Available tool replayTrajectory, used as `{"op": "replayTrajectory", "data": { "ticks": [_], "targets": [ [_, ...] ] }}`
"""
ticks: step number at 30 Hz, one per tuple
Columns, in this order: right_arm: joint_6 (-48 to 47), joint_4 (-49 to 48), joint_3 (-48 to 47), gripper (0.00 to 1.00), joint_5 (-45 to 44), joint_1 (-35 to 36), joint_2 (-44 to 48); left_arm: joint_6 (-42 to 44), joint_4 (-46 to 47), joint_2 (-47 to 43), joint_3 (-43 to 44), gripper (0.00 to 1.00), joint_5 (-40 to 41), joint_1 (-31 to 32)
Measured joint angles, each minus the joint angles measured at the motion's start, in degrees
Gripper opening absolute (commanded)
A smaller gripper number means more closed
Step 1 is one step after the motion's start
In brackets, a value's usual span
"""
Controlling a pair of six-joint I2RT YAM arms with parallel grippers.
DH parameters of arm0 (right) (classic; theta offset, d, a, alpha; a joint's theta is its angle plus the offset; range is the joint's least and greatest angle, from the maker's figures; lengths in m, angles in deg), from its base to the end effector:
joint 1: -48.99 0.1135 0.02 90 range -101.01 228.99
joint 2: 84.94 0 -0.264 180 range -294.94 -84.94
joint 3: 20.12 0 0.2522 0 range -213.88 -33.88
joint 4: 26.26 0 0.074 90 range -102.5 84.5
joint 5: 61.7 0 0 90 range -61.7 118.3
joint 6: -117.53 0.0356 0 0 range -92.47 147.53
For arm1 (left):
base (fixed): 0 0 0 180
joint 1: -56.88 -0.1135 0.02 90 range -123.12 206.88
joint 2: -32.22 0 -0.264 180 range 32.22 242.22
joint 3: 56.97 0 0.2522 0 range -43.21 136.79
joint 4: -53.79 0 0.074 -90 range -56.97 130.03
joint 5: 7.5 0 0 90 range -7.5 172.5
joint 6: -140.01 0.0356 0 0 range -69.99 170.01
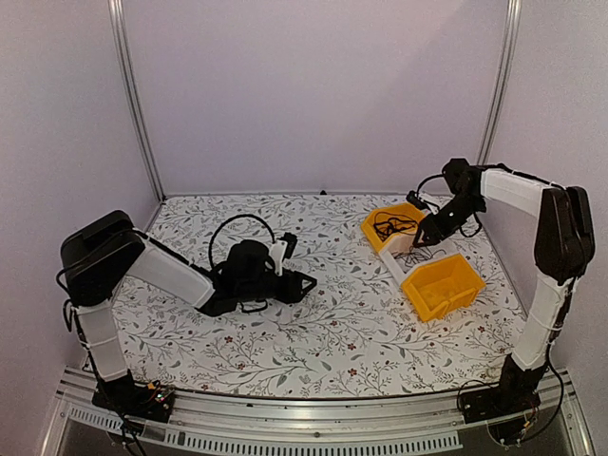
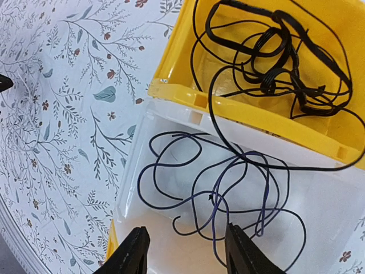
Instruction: Untangle the cables
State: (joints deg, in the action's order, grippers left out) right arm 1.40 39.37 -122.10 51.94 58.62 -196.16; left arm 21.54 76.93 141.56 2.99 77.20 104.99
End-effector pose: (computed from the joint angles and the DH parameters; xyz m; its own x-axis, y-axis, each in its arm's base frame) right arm 0.3844 0.0797 0.2162 -0.7415 -0.5350 -0.4048 -0.6494 0.7240 0.2326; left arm 0.2445 -0.2775 0.1228 -0.6392 0.0018 -0.7690 0.5595 0.6871 -0.4635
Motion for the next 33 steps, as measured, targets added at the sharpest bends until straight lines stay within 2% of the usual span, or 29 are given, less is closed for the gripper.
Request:
{"op": "replayTrajectory", "data": {
  "ticks": [3,9,14,18,21,25,29,33],
  "targets": [
    [0.0,0.4,1.6,0.55,-1.1,0.0,5.8,1.7,-2.5,-2.9,0.0,0.50,0.5,-0.1],
    [-2.0,0.3,6.1,0.52,1.2,0.1,13.0,4.8,-7.5,-9.3,0.0,0.50,2.5,-0.9],
    [-4.5,-5.0,12.6,0.55,5.1,1.8,18.2,4.8,-11.5,-12.3,-1.5,0.51,4.0,-3.0],
    [-5.2,-9.9,13.4,0.54,7.2,6.0,19.7,3.5,-15.2,-12.6,-2.1,0.52,4.5,-4.1],
    [-5.4,-11.9,11.2,0.53,8.3,11.2,15.7,1.6,-17.5,-12.6,-2.1,0.54,4.6,-4.3],
    [-4.2,-14.9,5.8,0.55,10.1,18.0,4.4,-1.8,-18.2,-12.5,-3.2,0.54,5.0,-4.4],
    [-3.0,-15.5,-2.2,0.56,9.6,24.2,-7.4,-4.7,-18.9,-11.7,-3.2,0.53,5.0,-4.5],
    [-1.8,-15.8,-10.1,0.56,8.8,28.0,-15.4,-7.2,-17.9,-11.6,-3.9,0.53,5.3,-4.5]
  ]
}}
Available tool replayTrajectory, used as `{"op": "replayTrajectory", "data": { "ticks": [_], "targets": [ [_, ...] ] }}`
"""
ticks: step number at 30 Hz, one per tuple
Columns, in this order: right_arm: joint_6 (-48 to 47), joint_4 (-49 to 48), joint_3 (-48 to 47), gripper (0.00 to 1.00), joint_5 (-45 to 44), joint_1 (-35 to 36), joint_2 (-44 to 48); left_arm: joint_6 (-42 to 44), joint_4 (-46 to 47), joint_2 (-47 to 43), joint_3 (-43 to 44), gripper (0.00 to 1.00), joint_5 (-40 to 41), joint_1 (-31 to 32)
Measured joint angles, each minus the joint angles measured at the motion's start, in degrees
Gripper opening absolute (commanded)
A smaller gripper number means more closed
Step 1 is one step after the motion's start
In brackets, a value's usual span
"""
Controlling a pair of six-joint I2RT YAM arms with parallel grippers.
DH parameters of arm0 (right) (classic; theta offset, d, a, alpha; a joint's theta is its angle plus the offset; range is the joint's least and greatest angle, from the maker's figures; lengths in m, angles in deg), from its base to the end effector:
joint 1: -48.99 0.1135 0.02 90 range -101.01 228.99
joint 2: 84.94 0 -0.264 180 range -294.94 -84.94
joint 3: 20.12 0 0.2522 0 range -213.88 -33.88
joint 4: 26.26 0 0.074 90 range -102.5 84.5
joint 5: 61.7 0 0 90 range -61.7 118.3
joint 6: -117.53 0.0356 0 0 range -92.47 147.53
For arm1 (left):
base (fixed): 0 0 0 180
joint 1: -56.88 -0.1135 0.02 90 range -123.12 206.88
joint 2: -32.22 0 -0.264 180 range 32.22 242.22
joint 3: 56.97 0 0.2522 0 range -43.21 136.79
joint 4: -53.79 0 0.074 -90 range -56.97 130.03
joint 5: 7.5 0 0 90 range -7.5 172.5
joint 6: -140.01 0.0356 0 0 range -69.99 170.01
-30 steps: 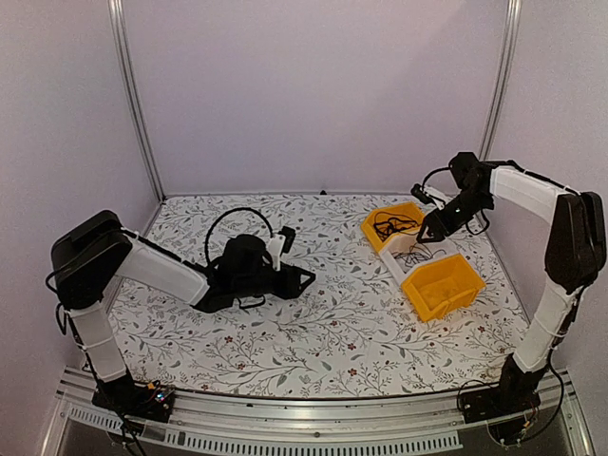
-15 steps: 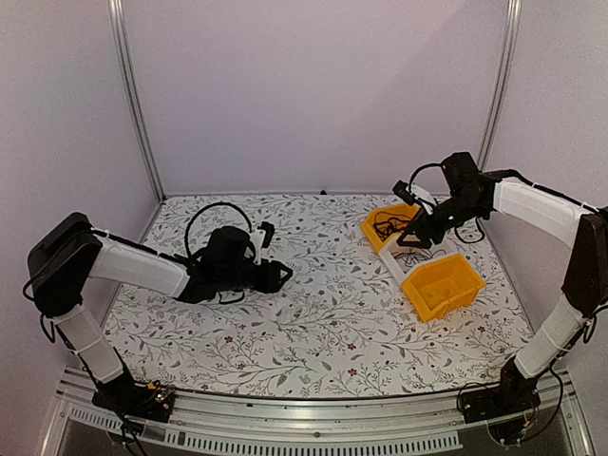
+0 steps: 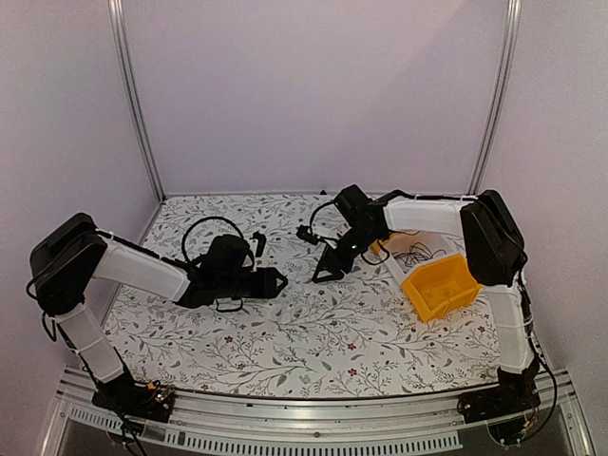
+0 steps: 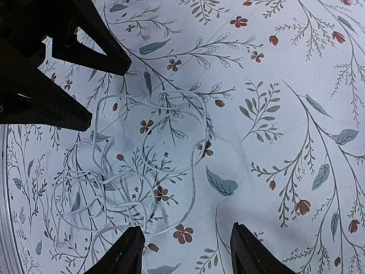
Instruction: Untangle the cables
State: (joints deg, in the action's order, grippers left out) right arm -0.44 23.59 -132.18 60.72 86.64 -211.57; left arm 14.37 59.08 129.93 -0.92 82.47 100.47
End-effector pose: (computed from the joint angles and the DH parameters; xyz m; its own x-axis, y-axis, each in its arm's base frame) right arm 0.3577 0.3001 0.1681 -0.3029 -0.7338 -0.6081 -0.9522 0.2070 0.2246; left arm 0.2405 -0.2290 0.1425 -0.7510 -0.0896 -0.6542 0.3103 0.8266 -0.4694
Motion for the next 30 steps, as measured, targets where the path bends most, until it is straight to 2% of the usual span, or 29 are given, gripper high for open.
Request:
{"op": "replayTrajectory", "data": {
  "ticks": [3,5,6,9,10,17,25,30],
  "targets": [
    [0.9,0.0,-4.3,0.54,-0.3,1.4,-4.0,-1.4,0.5,0.0,-1.0,0.53,0.3,0.0],
    [1.2,0.0,-6.4,0.49,-0.3,1.7,-6.1,-1.9,0.5,0.0,-1.2,0.53,0.3,0.0],
    [1.2,0.0,-7.1,0.43,-0.3,1.8,-7.0,-2.0,0.7,0.0,-1.2,0.53,0.3,0.0],
    [1.4,0.1,-7.9,0.09,-0.3,2.1,-8.9,-2.2,1.5,0.0,-1.2,0.53,0.4,0.0],
    [1.6,0.3,-8.3,0.01,-0.3,2.1,-9.6,-2.2,1.6,0.1,-1.2,0.53,0.4,0.0],
    [1.9,1.6,-10.5,0.00,0.4,2.2,-9.0,-2.1,3.1,4.7,0.4,0.53,-0.3,0.0],
    [2.9,3.9,-11.5,0.00,6.6,2.2,3.8,-2.0,6.2,14.4,9.5,0.51,-1.1,-0.1],
    [2.6,7.3,-16.5,0.00,10.1,2.2,10.3,-2.3,7.3,20.0,14.6,0.49,-1.0,-0.1]
  ]
}}
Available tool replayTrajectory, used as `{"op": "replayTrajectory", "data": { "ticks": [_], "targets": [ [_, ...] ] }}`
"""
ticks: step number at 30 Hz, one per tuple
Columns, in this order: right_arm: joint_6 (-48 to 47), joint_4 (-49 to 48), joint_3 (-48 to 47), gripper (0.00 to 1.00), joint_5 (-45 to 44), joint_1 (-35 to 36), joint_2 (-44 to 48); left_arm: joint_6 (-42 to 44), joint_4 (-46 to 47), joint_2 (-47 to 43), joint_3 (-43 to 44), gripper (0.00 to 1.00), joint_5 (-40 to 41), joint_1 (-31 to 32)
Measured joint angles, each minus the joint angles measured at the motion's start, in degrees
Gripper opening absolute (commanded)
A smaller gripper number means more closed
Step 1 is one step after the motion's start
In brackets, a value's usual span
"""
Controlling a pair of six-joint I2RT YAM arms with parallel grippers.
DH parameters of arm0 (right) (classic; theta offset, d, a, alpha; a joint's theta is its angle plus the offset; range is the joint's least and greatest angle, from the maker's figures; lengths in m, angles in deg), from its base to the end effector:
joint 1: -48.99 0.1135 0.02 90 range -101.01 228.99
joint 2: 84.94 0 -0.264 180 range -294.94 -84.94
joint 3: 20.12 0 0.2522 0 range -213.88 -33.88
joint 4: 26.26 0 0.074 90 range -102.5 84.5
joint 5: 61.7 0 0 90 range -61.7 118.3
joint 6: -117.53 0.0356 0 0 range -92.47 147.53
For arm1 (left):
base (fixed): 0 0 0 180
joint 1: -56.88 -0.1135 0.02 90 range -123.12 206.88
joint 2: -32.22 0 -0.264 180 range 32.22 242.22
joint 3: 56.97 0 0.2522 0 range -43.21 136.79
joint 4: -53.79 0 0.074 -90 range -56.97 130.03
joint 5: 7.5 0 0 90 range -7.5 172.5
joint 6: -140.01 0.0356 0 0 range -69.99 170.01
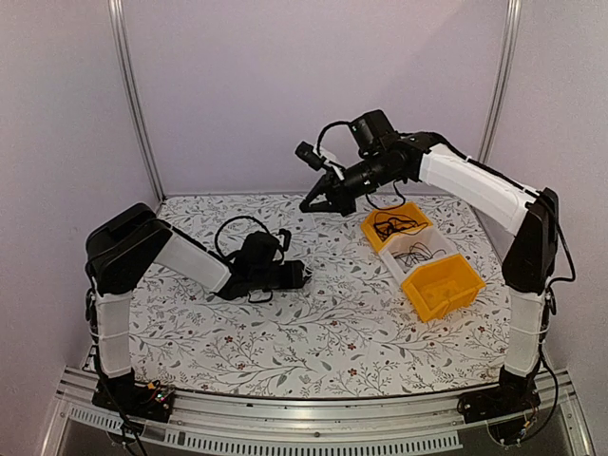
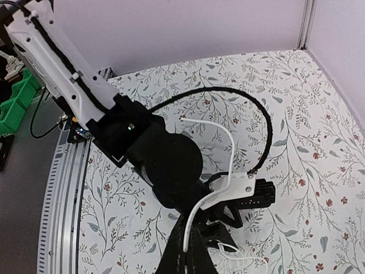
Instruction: Untangle the cables
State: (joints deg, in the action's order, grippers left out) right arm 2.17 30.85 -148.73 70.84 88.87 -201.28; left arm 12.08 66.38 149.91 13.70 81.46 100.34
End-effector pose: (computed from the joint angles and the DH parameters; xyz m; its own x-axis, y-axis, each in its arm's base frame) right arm 0.3335 0.3100 0.3330 -0.1291 -0.5191 -0.8449 -0.9911 0.0395 0.1271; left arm 0.2935 -0.2791 0.1008 -0.7531 -0.1330 -0.6443 0.2988 0.8034 -0.5151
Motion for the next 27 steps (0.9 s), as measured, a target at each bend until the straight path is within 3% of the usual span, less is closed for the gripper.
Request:
{"op": "replayTrajectory", "data": {
  "ticks": [17,21,27],
  "targets": [
    [-2.5,-2.7,-27.8,0.00,0.3,-2.6,22.1,0.2,4.3,2.9,1.1,0.46,-1.3,-1.3],
    [-2.5,-4.8,-23.8,0.00,-0.3,-5.6,24.6,1.0,5.9,-1.7,-5.5,0.49,-0.8,-2.3],
    [-0.4,-8.3,-6.1,0.00,0.6,-5.9,24.7,6.7,10.1,-17.5,-20.3,0.60,3.8,-0.5]
  ]
}}
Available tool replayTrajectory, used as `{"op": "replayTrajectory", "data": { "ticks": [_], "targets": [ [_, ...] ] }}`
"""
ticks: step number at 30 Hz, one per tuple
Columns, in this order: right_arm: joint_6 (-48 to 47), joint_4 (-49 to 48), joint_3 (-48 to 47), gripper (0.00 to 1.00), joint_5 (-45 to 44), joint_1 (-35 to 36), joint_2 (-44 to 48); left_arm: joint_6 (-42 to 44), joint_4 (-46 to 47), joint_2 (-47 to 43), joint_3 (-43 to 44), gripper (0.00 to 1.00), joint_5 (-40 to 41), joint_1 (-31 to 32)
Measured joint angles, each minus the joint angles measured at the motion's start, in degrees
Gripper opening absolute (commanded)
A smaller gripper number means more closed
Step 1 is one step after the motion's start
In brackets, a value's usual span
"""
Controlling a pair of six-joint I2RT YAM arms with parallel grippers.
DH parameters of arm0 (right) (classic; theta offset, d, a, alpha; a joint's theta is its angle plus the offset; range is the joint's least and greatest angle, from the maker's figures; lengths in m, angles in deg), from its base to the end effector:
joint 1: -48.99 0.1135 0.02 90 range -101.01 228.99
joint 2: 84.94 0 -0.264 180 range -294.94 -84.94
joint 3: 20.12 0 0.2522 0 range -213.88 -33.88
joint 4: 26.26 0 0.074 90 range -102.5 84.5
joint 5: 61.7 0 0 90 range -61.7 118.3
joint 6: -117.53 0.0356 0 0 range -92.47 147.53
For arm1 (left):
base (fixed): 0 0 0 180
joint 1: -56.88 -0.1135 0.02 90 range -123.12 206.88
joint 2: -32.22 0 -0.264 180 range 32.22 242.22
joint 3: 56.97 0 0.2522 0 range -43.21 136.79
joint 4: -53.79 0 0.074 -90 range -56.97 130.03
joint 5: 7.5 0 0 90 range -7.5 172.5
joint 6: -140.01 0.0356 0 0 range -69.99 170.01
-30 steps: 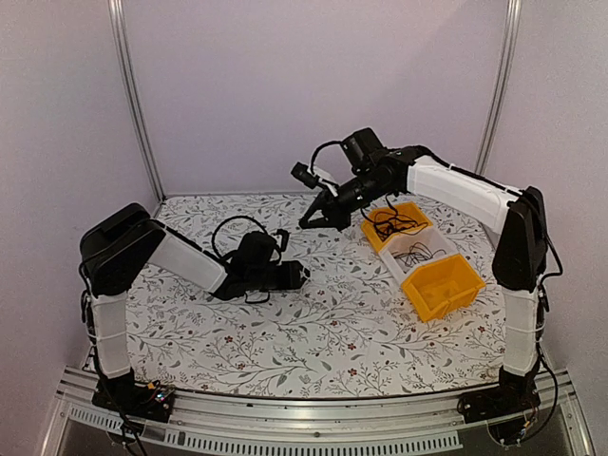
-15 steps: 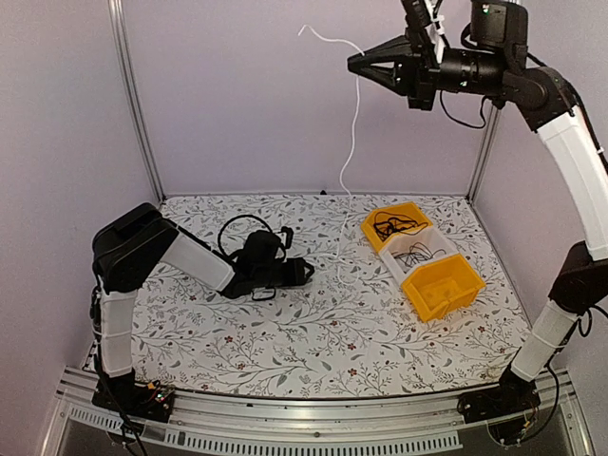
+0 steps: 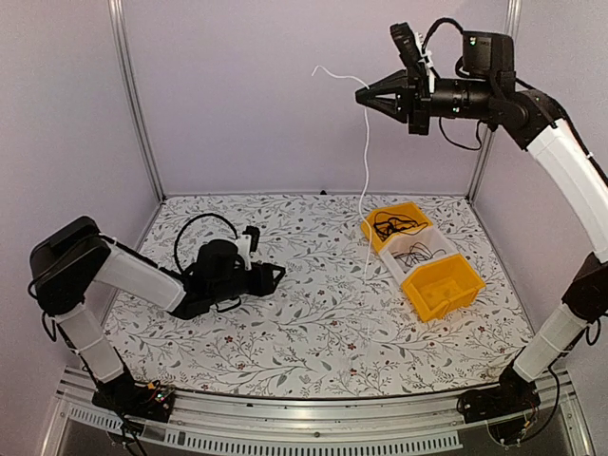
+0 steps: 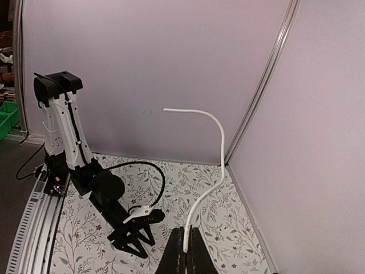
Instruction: Untangle the cables
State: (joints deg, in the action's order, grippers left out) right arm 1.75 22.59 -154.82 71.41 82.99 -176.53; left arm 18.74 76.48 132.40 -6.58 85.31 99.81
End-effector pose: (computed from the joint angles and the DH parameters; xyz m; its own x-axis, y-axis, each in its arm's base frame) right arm 0.2442 0.1940 0.5398 0.3481 -0.1482 -0.9257 -0.9113 0.1783 -0.3712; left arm 0.2406 -0.2214 0.1308 -0.6216 -0.1298 -0.7725 0.3810 0.8115 -0.4430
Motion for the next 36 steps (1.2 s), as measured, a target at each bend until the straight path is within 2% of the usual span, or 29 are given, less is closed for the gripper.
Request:
{"op": "replayTrajectory", "data": {
  "ticks": [3,6,13,19,24,27,31,33,36],
  "targets": [
    [1.6,-1.4,8.2,0.00,0.5,0.0,-1.2,5.7,3.8,-7.7,-2.4,0.62,3.0,4.3],
    [3.0,-2.5,13.9,0.00,0.6,0.0,-2.1,11.2,7.2,-11.6,-2.3,0.62,2.9,8.4],
    [5.5,-6.3,14.6,0.00,1.2,0.0,-2.8,19.0,11.8,-11.5,-2.3,0.64,-1.8,12.9],
    [7.3,-7.8,11.3,0.00,2.6,0.0,-5.4,21.3,12.9,-3.7,3.1,0.64,-1.0,14.6],
    [8.1,-8.0,10.7,0.00,2.8,0.4,-6.8,22.3,14.4,4.8,10.9,0.57,0.7,14.6],
    [8.2,-7.8,9.7,0.00,2.9,0.7,-7.1,22.9,16.5,10.3,15.8,0.48,0.6,14.6],
    [7.8,-6.7,6.7,0.00,2.9,0.9,-7.1,21.6,18.5,17.5,20.8,0.30,1.8,14.0],
    [6.3,-5.8,4.1,0.00,1.8,0.9,-6.8,19.5,19.2,20.0,21.4,0.26,2.4,13.4],
    [3.3,-3.6,-0.5,0.00,-0.8,0.4,-5.6,14.5,18.7,23.9,22.9,0.25,2.2,11.0]
  ]
}}
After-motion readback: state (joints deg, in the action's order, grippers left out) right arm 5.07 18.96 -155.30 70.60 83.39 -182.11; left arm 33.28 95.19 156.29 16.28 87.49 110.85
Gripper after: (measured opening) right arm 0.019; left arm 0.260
